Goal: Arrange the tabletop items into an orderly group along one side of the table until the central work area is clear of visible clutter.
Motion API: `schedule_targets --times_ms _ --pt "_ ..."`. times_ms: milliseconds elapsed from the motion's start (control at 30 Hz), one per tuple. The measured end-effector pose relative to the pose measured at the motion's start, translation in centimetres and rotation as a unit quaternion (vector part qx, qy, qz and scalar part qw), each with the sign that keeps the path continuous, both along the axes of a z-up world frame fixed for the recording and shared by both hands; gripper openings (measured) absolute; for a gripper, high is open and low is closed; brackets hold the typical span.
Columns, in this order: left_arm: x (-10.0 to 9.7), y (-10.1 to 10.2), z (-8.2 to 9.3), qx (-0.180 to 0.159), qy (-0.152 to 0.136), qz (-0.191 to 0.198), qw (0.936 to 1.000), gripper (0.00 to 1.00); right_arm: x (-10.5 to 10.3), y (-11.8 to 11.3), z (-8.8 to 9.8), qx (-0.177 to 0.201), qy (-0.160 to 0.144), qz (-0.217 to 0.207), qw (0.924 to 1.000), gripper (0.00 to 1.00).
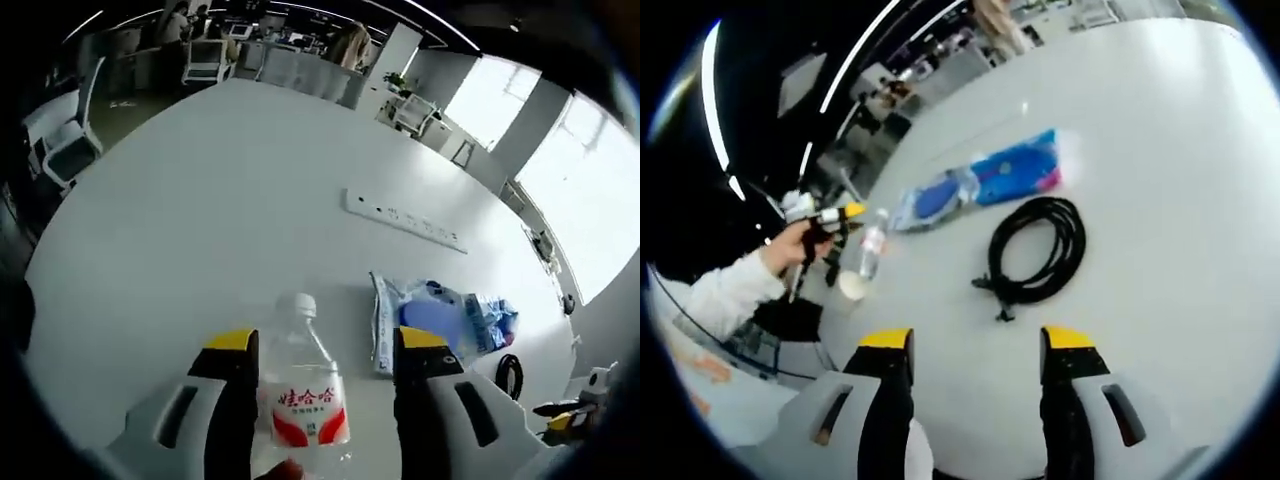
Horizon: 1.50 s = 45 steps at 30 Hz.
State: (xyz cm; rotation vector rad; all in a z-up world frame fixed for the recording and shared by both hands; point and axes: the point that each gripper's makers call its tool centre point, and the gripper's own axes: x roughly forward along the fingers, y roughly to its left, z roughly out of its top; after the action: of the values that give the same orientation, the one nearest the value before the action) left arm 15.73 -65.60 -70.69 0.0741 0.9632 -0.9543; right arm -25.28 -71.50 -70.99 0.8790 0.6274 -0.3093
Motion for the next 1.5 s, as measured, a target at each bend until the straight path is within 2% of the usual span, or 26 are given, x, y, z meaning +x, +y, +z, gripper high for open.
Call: schedule_targets --times_ms 67,167,267,367,667,767,967,1033,1167,1233,1333,1500 --pt "0.5 -0.6 -0.3 0.002 0.0 0.002 1.0 0.49 0.1 0.0 -0.2 0.008 0.0 -0.005 1.0 0.48" --pt "0.7 -0.9 -1.5 0.032 0.007 -0.009 0.9994 0.49 0.3 0.1 -0.3 0.01 0.003 -0.003 0.9999 0.47" --pt "1.0 -0.9 -2.2 0.05 -0.003 -0.019 0.9986 0.45 0.3 0.0 -0.4 0.01 0.006 -0.003 0.9999 0.47" --pt "1.4 -1.2 -2.8 0.052 -0.01 -0.023 0.9983 0.37 0.3 -0.3 -0.7 0.016 0.007 -0.009 0.9998 0.45" --pt "1.6 -1.3 -4.5 0.073 -0.005 -0.027 0.9969 0.36 -0.1 -0.3 -1.6 0.028 0.016 -0.019 0.9993 0.43" --pt "1.8 -1.4 -4.5 0.071 -0.008 -0.022 0.9972 0.34 0.0 -0.1 -1.8 0.046 0.011 -0.034 0.9983 0.43" --pt "1.7 -1.3 -5.6 0.089 -0.01 -0.044 0.995 0.33 0.2 0.4 -2.1 0.051 0.016 -0.03 0.9981 0.42" --pt "2.1 -1.5 -5.5 0.077 -0.009 -0.025 0.9967 0.31 0.1 0.4 -2.2 0.052 0.018 -0.03 0.998 0.42" --pt "2.3 -1.7 -5.6 0.075 -0.007 -0.024 0.9969 0.25 0.1 0.4 -2.2 0.056 0.017 -0.034 0.9977 0.41" --pt "2.2 -1.8 -5.7 0.064 0.011 -0.003 0.9979 0.22 -0.1 0.4 -2.4 0.059 0.022 -0.037 0.9973 0.4" --pt "2.0 -1.6 -5.8 0.068 0.004 -0.006 0.9976 0.21 -0.3 0.1 -2.5 0.063 0.02 -0.049 0.9967 0.4" --pt "1.6 -1.4 -4.0 0.051 -0.015 -0.018 0.9984 0.21 -0.1 -0.3 -2.2 0.07 0.006 -0.067 0.9952 0.39"
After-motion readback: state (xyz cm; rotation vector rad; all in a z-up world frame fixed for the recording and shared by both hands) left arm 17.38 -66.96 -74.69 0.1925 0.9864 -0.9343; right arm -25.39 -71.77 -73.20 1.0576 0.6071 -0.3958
